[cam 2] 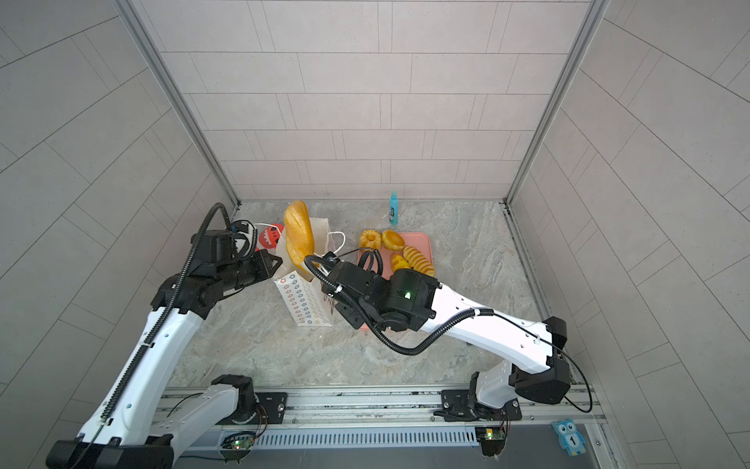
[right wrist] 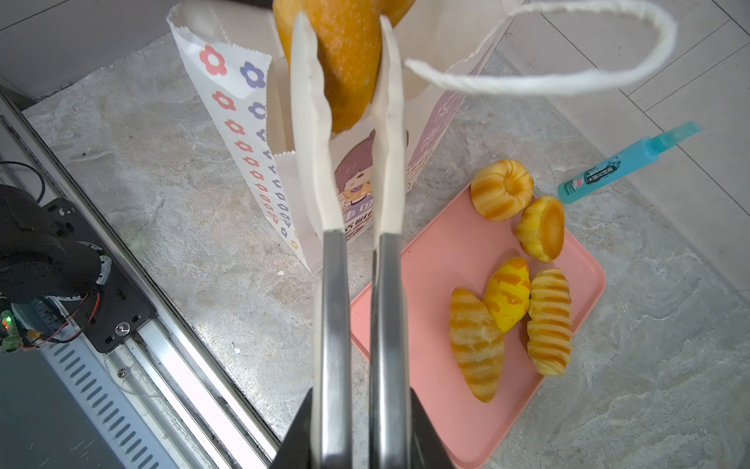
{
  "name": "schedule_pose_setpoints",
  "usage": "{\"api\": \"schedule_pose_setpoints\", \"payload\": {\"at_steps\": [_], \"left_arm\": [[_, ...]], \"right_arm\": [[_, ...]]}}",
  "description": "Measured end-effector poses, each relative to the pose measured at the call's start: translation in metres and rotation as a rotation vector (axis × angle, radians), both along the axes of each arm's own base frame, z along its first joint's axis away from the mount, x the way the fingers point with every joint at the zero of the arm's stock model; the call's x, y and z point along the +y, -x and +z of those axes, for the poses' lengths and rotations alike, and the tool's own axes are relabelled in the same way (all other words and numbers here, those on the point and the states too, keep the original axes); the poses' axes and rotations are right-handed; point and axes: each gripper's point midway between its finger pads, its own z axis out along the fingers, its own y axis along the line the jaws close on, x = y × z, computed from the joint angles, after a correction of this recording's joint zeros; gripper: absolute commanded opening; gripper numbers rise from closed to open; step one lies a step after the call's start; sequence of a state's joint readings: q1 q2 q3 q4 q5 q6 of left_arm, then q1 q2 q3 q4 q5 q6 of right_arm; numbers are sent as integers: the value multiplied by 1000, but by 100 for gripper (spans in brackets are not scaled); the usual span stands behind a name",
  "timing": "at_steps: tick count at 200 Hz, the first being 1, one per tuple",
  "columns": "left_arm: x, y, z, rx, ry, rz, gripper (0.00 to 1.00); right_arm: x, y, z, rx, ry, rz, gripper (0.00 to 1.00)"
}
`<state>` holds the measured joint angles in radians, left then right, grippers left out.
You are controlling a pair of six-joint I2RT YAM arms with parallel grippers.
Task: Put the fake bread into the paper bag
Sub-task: 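Lower the long loaf into the bag held by the left gripper, then open the tongs to release the loaf and raise them out of the bag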
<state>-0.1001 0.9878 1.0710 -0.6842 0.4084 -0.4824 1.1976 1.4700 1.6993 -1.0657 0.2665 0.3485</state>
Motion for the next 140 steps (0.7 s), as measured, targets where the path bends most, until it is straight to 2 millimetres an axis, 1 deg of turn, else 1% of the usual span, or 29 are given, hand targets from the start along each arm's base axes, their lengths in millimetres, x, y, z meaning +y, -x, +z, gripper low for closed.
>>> {"api": "schedule_pose_setpoints", "payload": {"at_steps": [40, 90, 110, 140], "left_arm": [[0, 0, 0, 0, 0, 0, 12], [0, 0, 0, 0, 0, 0, 12], [0, 0, 0, 0, 0, 0, 11], [0, 0, 0, 1, 0, 0, 11]], "right_arm": [[1, 0, -1, 2, 4, -1, 26], [0, -1, -1, 4, -1, -10, 40], [0, -1, -1, 5, -4, -14, 42], [0, -1, -1, 6, -6, -17, 43]]}}
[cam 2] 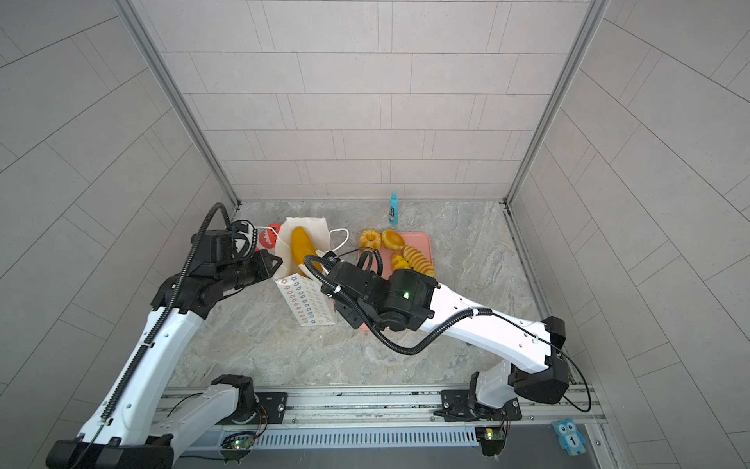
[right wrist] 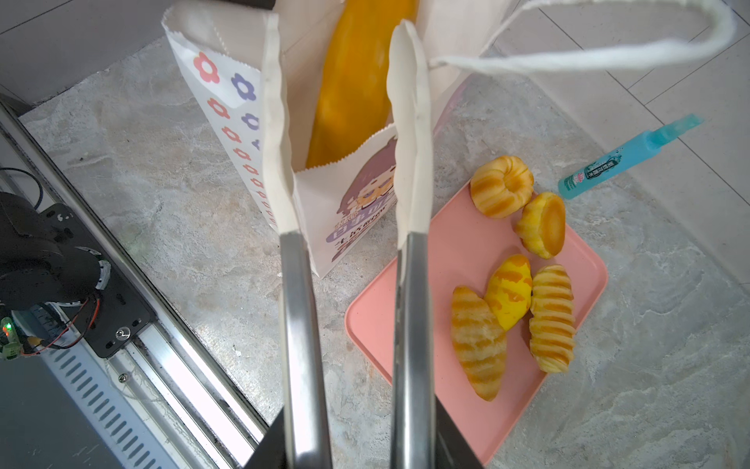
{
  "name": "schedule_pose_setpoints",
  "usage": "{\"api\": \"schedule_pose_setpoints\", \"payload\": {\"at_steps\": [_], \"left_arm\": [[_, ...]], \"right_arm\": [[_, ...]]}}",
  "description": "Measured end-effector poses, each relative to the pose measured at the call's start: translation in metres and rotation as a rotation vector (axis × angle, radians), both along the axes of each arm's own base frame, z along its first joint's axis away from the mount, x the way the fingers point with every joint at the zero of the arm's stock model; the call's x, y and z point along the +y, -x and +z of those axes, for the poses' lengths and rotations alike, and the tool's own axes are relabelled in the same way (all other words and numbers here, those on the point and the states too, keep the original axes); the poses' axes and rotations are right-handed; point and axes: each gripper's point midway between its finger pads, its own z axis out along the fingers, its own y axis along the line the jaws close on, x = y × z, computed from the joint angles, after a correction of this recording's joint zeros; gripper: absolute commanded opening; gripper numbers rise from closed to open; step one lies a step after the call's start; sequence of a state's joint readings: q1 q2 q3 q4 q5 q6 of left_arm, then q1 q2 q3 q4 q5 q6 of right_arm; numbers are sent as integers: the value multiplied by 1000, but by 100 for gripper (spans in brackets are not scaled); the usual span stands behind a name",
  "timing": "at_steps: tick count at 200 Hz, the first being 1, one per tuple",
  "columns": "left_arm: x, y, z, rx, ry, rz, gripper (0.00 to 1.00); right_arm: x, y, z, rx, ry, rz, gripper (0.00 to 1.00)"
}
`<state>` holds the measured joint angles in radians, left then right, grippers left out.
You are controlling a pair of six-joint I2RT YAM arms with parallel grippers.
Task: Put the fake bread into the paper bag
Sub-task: 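Open the tongs to release the loaf and raise them out of the bag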
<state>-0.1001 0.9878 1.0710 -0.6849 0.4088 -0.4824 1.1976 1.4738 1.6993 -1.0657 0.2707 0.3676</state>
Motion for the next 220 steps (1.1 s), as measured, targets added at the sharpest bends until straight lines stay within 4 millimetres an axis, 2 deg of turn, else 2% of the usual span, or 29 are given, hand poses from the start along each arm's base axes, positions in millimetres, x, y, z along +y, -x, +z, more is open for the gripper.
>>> {"api": "schedule_pose_setpoints", "payload": {"at_steps": [126, 220], "left_arm": [[0, 0, 0, -1, 0, 0, 12], [0, 0, 0, -1, 0, 0, 11]], "right_arm": [[1, -1, 3, -4, -15, -1, 39], [-1, 0, 35, -61, -121, 14, 38]]}}
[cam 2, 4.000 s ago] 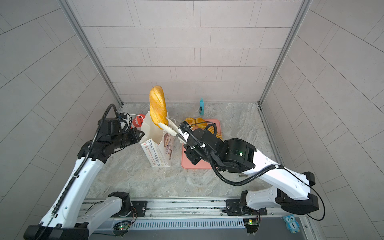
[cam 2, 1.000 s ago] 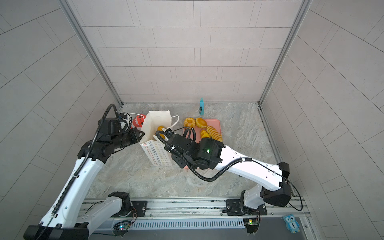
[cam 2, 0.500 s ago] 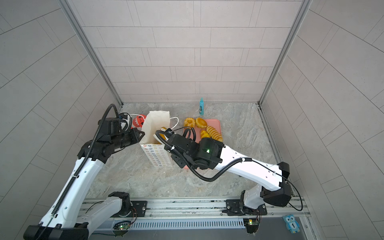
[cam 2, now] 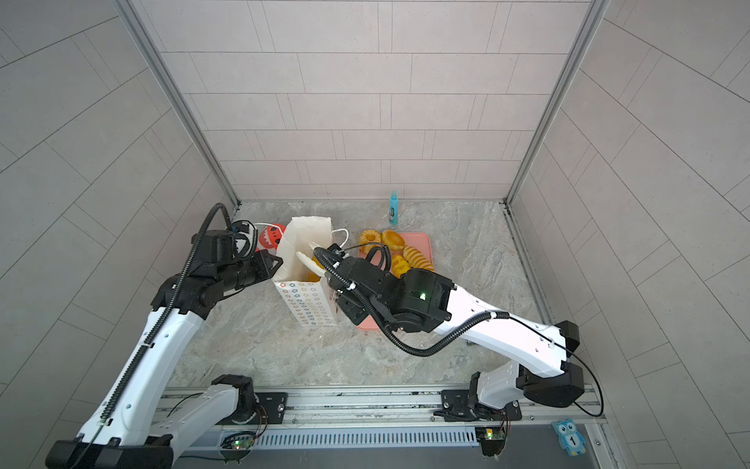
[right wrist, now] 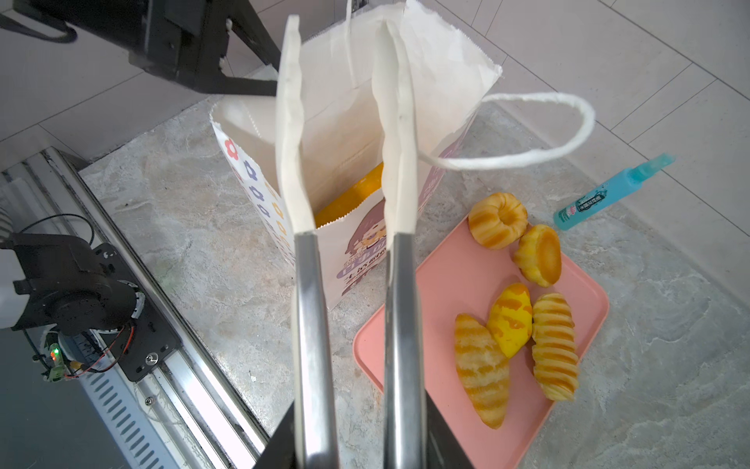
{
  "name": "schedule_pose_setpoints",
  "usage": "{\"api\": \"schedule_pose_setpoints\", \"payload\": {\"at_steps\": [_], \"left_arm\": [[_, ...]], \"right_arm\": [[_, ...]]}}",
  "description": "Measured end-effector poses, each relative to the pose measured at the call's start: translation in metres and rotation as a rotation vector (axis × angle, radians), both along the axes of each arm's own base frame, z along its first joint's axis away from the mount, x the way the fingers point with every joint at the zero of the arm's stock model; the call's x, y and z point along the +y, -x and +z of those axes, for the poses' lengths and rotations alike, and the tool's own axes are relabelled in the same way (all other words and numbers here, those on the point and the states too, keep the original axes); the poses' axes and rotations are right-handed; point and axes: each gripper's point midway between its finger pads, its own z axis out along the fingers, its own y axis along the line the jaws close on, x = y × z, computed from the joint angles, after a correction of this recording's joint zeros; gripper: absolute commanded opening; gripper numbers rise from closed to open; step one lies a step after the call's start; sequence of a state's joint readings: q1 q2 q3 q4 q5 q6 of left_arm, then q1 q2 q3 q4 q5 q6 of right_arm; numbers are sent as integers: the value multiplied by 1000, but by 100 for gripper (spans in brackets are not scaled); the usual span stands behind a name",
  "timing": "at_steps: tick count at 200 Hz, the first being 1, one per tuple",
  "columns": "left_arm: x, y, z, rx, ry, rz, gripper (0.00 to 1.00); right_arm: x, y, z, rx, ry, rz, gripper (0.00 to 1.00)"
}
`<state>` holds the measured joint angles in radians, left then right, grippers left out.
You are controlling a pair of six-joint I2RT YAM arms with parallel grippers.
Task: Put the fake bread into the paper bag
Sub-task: 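Open the tongs to release the loaf and raise them out of the bag, then move the open tongs over the tray and lower them around the ring donut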
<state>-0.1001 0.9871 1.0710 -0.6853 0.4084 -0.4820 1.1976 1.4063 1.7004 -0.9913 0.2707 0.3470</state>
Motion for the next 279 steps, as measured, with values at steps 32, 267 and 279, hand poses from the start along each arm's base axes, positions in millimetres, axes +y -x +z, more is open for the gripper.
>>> {"api": "schedule_pose_setpoints", "payload": {"at_steps": [32, 267, 279], "left_arm": [[0, 0, 0, 0, 0, 0, 12], [0, 0, 0, 1, -1, 0, 12], [0, 0, 0, 1, -1, -1, 12]], "right_arm": [[-10, -1, 21, -51, -48, -11, 38], [-195, -68, -7, -19, 37, -505, 39], [-191, -73, -23, 29, 60, -500, 39]]}}
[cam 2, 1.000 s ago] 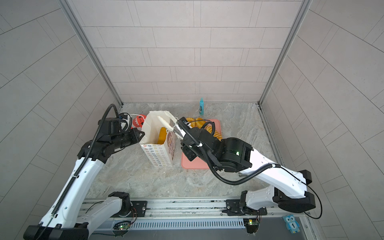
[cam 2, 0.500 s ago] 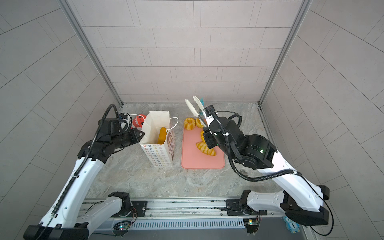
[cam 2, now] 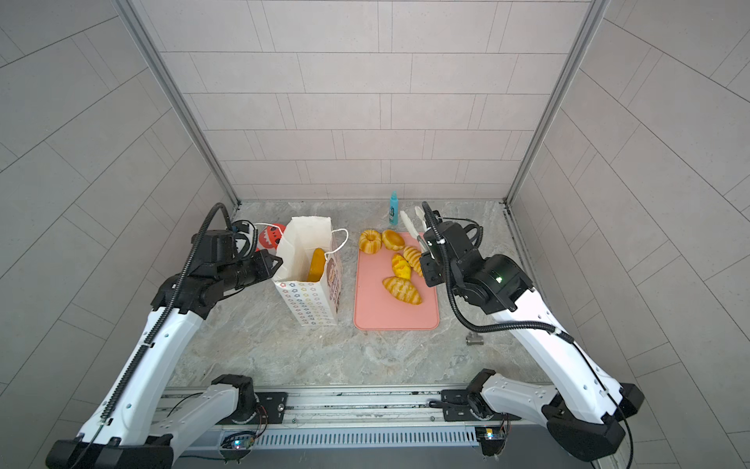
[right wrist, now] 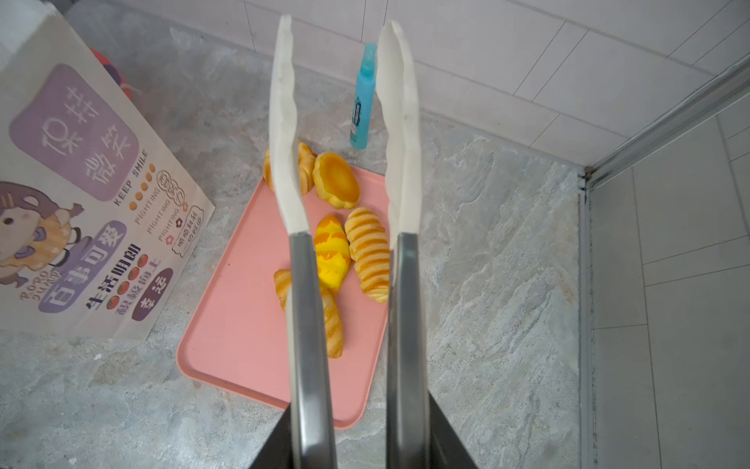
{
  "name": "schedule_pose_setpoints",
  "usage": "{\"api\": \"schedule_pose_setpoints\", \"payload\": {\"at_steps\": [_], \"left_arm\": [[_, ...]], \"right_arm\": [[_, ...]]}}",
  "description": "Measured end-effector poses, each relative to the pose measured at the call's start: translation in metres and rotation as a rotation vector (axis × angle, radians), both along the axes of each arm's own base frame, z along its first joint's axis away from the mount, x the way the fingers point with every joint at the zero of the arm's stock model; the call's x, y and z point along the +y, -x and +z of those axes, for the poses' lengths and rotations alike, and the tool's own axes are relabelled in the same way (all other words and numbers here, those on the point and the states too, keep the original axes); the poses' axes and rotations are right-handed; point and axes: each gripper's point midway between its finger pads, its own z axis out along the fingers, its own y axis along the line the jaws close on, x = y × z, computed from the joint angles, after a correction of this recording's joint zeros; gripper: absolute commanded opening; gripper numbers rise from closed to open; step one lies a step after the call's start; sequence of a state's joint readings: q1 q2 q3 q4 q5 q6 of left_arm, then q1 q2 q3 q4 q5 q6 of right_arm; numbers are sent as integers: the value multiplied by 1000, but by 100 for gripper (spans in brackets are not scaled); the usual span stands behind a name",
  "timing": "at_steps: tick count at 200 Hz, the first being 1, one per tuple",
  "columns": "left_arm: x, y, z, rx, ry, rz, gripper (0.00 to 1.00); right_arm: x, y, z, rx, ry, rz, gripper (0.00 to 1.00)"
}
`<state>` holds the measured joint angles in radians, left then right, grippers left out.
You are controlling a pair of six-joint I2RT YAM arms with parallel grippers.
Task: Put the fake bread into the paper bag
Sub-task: 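Move the open tongs over the tray and lower them around the ring donut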
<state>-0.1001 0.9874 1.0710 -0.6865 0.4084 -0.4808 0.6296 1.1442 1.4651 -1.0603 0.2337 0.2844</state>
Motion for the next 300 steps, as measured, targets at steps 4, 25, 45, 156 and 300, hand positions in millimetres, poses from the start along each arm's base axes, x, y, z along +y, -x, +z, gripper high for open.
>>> {"api": "schedule_pose_setpoints", "payload": {"at_steps": [4, 25, 45, 156, 300], "left_arm": [[0, 0, 0, 0, 0, 0, 12], [0, 0, 0, 0, 0, 0, 12], [0, 0, 0, 0, 0, 0, 12], [-2, 1, 0, 1, 6, -10, 12], [-2, 3, 0, 3, 7, -13, 12]], "right_arm": [[2, -2, -5, 17, 3, 2, 39], [11, -10, -28, 92, 22, 15, 39], [20, -19, -43, 141, 27, 25, 39], [58, -101, -118, 301, 87, 17, 42], [60, -147, -157, 400, 187, -38, 47]]}}
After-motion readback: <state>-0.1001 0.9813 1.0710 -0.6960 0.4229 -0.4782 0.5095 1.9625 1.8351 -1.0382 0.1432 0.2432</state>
